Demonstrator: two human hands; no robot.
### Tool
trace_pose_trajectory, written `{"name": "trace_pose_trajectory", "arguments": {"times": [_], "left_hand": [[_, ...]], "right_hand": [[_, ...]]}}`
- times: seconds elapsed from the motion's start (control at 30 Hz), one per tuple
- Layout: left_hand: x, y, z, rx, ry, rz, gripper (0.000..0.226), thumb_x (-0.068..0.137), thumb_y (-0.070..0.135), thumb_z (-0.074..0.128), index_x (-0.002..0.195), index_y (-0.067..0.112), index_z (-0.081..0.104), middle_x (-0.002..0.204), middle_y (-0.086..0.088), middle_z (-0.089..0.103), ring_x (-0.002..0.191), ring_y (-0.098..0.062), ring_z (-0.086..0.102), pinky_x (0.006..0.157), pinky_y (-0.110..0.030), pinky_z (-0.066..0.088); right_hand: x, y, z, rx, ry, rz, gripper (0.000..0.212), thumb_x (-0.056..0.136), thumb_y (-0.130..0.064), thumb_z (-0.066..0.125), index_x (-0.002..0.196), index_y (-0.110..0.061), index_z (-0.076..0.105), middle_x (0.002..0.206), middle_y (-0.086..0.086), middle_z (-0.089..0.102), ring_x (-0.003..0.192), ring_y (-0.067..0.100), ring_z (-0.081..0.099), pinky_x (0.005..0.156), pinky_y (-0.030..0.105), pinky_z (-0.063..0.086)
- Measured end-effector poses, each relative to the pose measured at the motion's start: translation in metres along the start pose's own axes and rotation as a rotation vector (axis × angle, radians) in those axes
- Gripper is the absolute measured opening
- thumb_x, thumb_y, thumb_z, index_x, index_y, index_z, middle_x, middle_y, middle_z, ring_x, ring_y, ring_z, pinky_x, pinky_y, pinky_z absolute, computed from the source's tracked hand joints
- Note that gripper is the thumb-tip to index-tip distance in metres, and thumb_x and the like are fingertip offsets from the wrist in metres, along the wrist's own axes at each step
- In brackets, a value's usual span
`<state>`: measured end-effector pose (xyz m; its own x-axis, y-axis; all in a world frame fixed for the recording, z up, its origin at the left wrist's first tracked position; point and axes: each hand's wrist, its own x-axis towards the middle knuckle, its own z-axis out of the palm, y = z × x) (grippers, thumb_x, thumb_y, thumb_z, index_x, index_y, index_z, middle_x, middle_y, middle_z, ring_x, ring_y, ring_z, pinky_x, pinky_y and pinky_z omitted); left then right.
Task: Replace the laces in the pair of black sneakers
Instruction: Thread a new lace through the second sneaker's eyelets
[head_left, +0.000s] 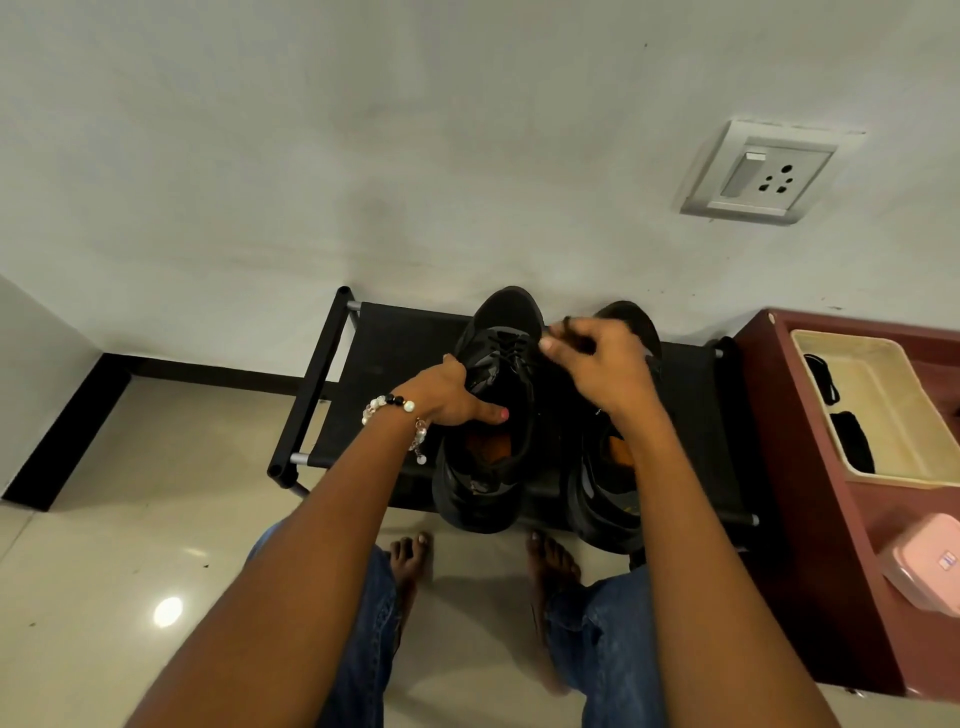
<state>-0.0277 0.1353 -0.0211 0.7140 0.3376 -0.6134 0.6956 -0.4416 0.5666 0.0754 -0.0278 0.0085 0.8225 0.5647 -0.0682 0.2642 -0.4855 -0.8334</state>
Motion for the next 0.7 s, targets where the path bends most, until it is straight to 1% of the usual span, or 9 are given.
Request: {"name": "trace_pose_trajectory", "arguments": {"times": [0.07, 0.13, 0.2, 0.27, 0.4, 0.43, 0.5, 0.6, 0.7], "left_hand": [[0.001, 0.001, 0.002, -0.028, 0.033, 0.022, 0.101, 0.072, 0.043, 0.080, 0.148, 0.009, 0.024, 0.138, -0.012, 0.049, 0.123, -0.029, 0.051, 0.102, -0.039, 0.046], [0.001, 0.003, 0.004, -0.020, 0.070, 0.053, 0.092, 0.074, 0.040, 0.080, 0.145, 0.011, 0.030, 0.133, -0.010, 0.052, 0.119, -0.028, 0.053, 0.098, -0.036, 0.048], [0.001, 0.005, 0.006, 0.009, 0.096, 0.068, 0.088, 0.076, 0.040, 0.078, 0.144, 0.009, 0.031, 0.133, -0.011, 0.052, 0.118, -0.028, 0.054, 0.096, -0.035, 0.048], [0.001, 0.006, 0.007, 0.043, 0.115, 0.072, 0.088, 0.078, 0.041, 0.077, 0.144, 0.006, 0.031, 0.134, -0.014, 0.051, 0.118, -0.029, 0.054, 0.095, -0.034, 0.049], [0.001, 0.008, 0.008, 0.102, 0.144, 0.078, 0.094, 0.079, 0.043, 0.075, 0.147, 0.001, 0.025, 0.135, -0.017, 0.050, 0.118, -0.031, 0.054, 0.097, -0.037, 0.050], [0.000, 0.008, 0.009, 0.109, 0.149, 0.079, 0.093, 0.080, 0.042, 0.075, 0.148, 0.001, 0.025, 0.133, -0.017, 0.052, 0.116, -0.030, 0.056, 0.096, -0.037, 0.050], [0.000, 0.008, 0.008, 0.112, 0.153, 0.079, 0.090, 0.081, 0.039, 0.074, 0.147, 0.001, 0.026, 0.129, -0.016, 0.055, 0.112, -0.030, 0.058, 0.095, -0.038, 0.051], [-0.001, 0.009, 0.006, 0.094, 0.149, 0.084, 0.081, 0.081, 0.036, 0.075, 0.143, 0.003, 0.034, 0.125, -0.015, 0.057, 0.109, -0.030, 0.059, 0.095, -0.040, 0.051], [-0.001, 0.008, 0.007, 0.087, 0.150, 0.082, 0.083, 0.080, 0.038, 0.075, 0.143, 0.003, 0.034, 0.126, -0.015, 0.057, 0.110, -0.030, 0.059, 0.094, -0.038, 0.051]], "right_hand": [[0.000, 0.002, 0.008, -0.325, -0.108, -0.010, 0.020, 0.091, -0.028, 0.067, 0.103, -0.013, 0.071, 0.101, 0.004, 0.071, 0.100, 0.021, 0.064, 0.095, 0.038, 0.049], [-0.002, -0.002, 0.013, -0.407, -0.155, 0.007, 0.024, 0.093, -0.028, 0.063, 0.095, -0.006, 0.071, 0.094, 0.011, 0.071, 0.095, 0.028, 0.064, 0.089, 0.043, 0.051], [-0.003, -0.007, 0.015, -0.361, -0.147, 0.027, 0.030, 0.095, -0.025, 0.060, 0.094, 0.005, 0.066, 0.089, 0.021, 0.068, 0.084, 0.031, 0.063, 0.076, 0.036, 0.050], [-0.005, -0.008, 0.016, -0.264, -0.114, 0.077, 0.030, 0.096, -0.023, 0.058, 0.092, 0.007, 0.064, 0.089, 0.024, 0.066, 0.077, 0.027, 0.060, 0.067, 0.031, 0.046], [-0.003, -0.004, 0.015, 0.073, -0.076, 0.295, 0.022, 0.096, -0.018, 0.057, 0.083, -0.008, 0.070, 0.086, 0.007, 0.070, 0.086, 0.021, 0.064, 0.076, 0.034, 0.053], [-0.002, -0.003, 0.015, 0.148, -0.085, 0.341, 0.022, 0.096, -0.016, 0.056, 0.082, -0.010, 0.071, 0.088, 0.006, 0.072, 0.088, 0.021, 0.066, 0.071, 0.033, 0.053], [-0.001, 0.000, 0.013, 0.258, -0.106, 0.389, 0.022, 0.097, -0.013, 0.054, 0.083, -0.009, 0.071, 0.094, 0.010, 0.074, 0.089, 0.023, 0.067, 0.058, 0.026, 0.045], [-0.002, 0.003, 0.009, 0.285, -0.130, 0.379, 0.022, 0.096, -0.011, 0.055, 0.083, -0.009, 0.072, 0.091, 0.011, 0.075, 0.085, 0.024, 0.065, 0.054, 0.024, 0.038], [-0.004, 0.001, 0.006, 0.199, -0.136, 0.334, 0.018, 0.094, -0.012, 0.061, 0.084, -0.003, 0.073, 0.085, 0.014, 0.072, 0.073, 0.018, 0.064, 0.051, 0.020, 0.045]]}}
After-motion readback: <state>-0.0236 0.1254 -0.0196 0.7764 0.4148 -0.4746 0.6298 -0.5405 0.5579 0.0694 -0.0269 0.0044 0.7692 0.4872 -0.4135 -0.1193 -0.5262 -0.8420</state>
